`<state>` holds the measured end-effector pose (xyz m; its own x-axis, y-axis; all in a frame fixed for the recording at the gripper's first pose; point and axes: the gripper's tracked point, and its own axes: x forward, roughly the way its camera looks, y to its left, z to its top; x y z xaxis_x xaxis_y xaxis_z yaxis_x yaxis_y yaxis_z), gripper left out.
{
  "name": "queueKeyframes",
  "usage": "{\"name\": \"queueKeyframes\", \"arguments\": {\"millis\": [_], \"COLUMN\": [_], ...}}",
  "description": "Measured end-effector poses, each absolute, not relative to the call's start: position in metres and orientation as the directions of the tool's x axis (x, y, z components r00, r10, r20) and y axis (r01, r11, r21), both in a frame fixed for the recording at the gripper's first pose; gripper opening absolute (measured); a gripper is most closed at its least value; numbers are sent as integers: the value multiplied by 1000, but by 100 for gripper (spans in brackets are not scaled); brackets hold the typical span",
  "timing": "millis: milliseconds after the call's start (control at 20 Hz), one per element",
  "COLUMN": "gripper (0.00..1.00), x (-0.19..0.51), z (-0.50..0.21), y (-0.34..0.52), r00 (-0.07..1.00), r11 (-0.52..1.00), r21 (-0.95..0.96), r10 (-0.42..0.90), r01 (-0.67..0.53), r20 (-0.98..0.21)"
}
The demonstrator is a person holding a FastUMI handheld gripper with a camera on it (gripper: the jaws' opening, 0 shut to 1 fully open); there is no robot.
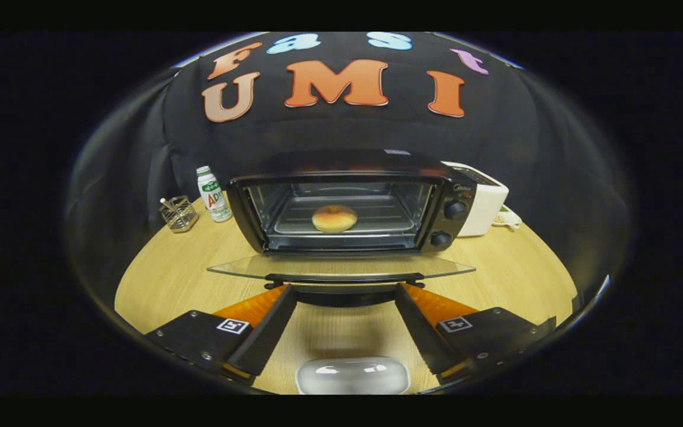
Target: Open the toaster oven, put the food inside, and close the toaster oven door.
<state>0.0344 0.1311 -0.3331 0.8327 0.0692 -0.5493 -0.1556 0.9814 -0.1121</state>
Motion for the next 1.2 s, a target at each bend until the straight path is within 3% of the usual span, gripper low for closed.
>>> {"name": "queueKeyframes", "arguments": {"millis": [850, 1200], "gripper": [100, 100], "x": [101, 83], "z": [-265, -168], "y": [145, 111], "r00": [901, 943], "r11": [984, 986], "r21": [-113, -125], "r10": [76, 62], "r01": [-136, -108], "r20": [-426, -326]}}
